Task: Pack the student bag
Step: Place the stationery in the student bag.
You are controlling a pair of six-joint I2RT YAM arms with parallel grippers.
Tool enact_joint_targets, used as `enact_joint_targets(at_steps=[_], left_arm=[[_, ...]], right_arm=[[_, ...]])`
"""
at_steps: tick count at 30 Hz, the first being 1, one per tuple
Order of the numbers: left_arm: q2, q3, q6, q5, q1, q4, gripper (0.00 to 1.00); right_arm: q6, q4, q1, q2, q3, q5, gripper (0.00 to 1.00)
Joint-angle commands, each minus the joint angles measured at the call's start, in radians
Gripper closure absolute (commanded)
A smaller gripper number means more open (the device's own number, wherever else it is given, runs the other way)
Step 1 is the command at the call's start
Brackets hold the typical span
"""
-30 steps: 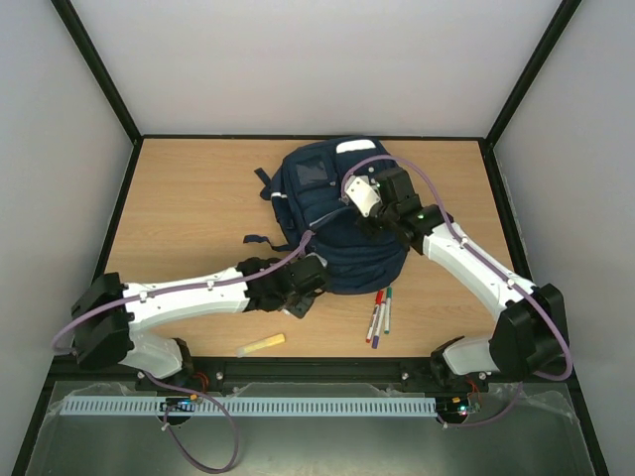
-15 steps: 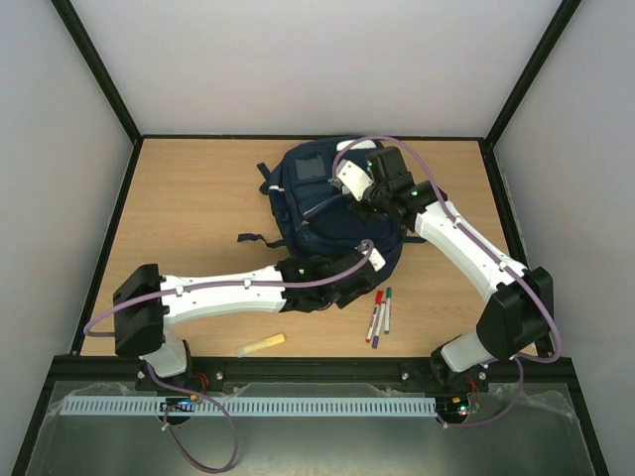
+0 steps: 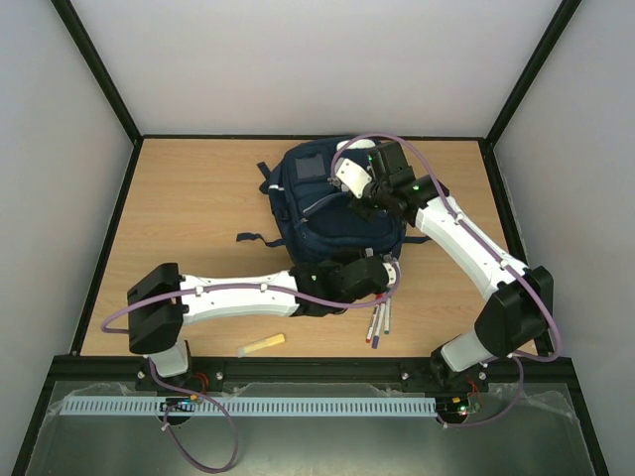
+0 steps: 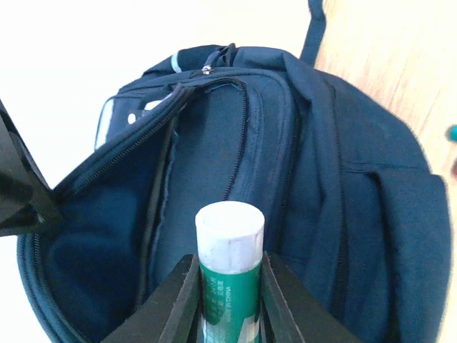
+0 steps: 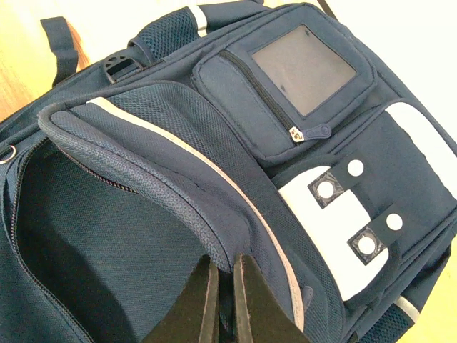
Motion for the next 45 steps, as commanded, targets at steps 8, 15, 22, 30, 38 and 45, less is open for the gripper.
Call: enact_joint_targets(at_steps=[8, 15, 22, 30, 38, 45], left_arm=[[0.097, -0.008, 0.347, -0.149, 0.073, 0.193, 0.89], [0.161, -0.006, 0.381, -0.112, 0.170, 0.299, 0.88], [0.189, -0.011, 0.417, -0.113, 0.201, 0.387, 0.80], [0.182, -0.016, 0.391, -0.109, 0.212, 0.382, 0.59], [0.118, -0.038, 0.300, -0.127, 0.161, 0.298, 0.55], [0.025, -0.105, -0.057, -0.203, -0.046, 0.042, 0.52]], right_arm=[[0.026, 0.036, 0.001, -0.014, 0.073, -0.061, 0.99], [0.030, 0.036, 0.001, -0.016, 0.073, -0.060, 0.99], [0.038, 0.041, 0.001, -0.014, 0.068, -0.066, 0.99], [0.042, 0.049, 0.000, -0.010, 0.056, -0.065, 0.99], [0.044, 0.067, 0.001, -0.015, 0.027, -0.045, 0.99], [0.108, 0.177, -0.003, -0.056, -0.119, -0.053, 0.99]])
